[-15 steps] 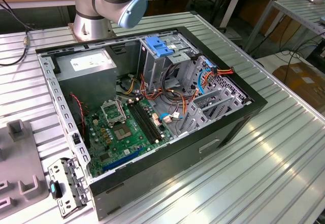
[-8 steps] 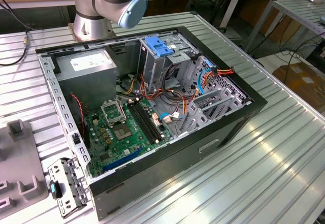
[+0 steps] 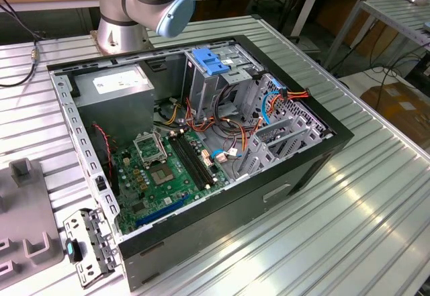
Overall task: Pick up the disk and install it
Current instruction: 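Pick up the disk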
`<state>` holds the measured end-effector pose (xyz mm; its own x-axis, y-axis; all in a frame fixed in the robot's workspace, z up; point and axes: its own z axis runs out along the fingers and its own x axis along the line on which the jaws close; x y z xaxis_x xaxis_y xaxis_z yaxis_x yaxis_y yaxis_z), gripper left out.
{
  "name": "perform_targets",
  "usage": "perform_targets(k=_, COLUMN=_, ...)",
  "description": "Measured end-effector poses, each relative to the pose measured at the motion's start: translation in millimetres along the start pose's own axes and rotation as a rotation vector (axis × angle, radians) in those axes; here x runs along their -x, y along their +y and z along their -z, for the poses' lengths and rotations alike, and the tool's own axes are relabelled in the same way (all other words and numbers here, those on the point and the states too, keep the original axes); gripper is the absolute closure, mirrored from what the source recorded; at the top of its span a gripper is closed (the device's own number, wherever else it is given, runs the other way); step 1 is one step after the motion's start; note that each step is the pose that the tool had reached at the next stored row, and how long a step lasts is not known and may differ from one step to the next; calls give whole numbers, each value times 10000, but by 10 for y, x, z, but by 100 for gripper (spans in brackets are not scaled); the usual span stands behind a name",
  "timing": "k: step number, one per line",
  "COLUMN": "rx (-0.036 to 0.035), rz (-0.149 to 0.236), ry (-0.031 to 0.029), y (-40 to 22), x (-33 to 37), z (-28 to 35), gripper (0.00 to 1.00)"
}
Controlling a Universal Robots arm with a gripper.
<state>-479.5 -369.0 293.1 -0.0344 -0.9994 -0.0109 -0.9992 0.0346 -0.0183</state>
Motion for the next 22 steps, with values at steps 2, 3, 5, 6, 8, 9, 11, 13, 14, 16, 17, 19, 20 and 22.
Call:
perform_targets(k=2, rx=0, rz=3, ry=-1, y=0, x=0, z=0, gripper=63)
perform_targets(k=3, rx=0, rz=4, ry=-1, y=0, x=0, z=0, gripper=63)
perform_targets(k=5, rx=0, rz=7, ry=-1, y=0, x=0, z=0, gripper=63)
perform_targets(k=6, rx=-1, rz=9, ry=-1, y=0, x=0, z=0, gripper=63)
perform_targets(k=8, rx=-1, rz=15, ry=-1, y=0, x=0, z=0, gripper=63)
perform_targets(k=9, rx=-1, rz=18, ry=-1, y=0, x=0, z=0, gripper=63)
perform_targets(k=11, rx=-1, rz=21, ry=-1, y=0, x=0, z=0, gripper=63)
perform_targets(k=13, rx=0, rz=23, ry=-1, y=0, x=0, z=0, gripper=63)
perform_targets(k=14, rx=-1, rz=25, ry=-1, y=0, x=0, z=0, gripper=63)
perform_targets(k=16, rx=0, rz=27, ry=-1, y=0, x=0, z=0, gripper=63)
perform_targets(k=17, rx=0, rz=29, ry=-1, y=0, x=0, z=0, gripper=63)
perform_targets(k=19, rx=-1, rz=29, ry=-1, y=0, x=0, z=0, gripper=63)
perform_targets(k=20, rx=-1, rz=29, ry=-1, y=0, x=0, z=-1, gripper=63)
perform_targets(k=22, rx=-1, rz=29, ry=-2, y=0, x=0, z=-1, gripper=63)
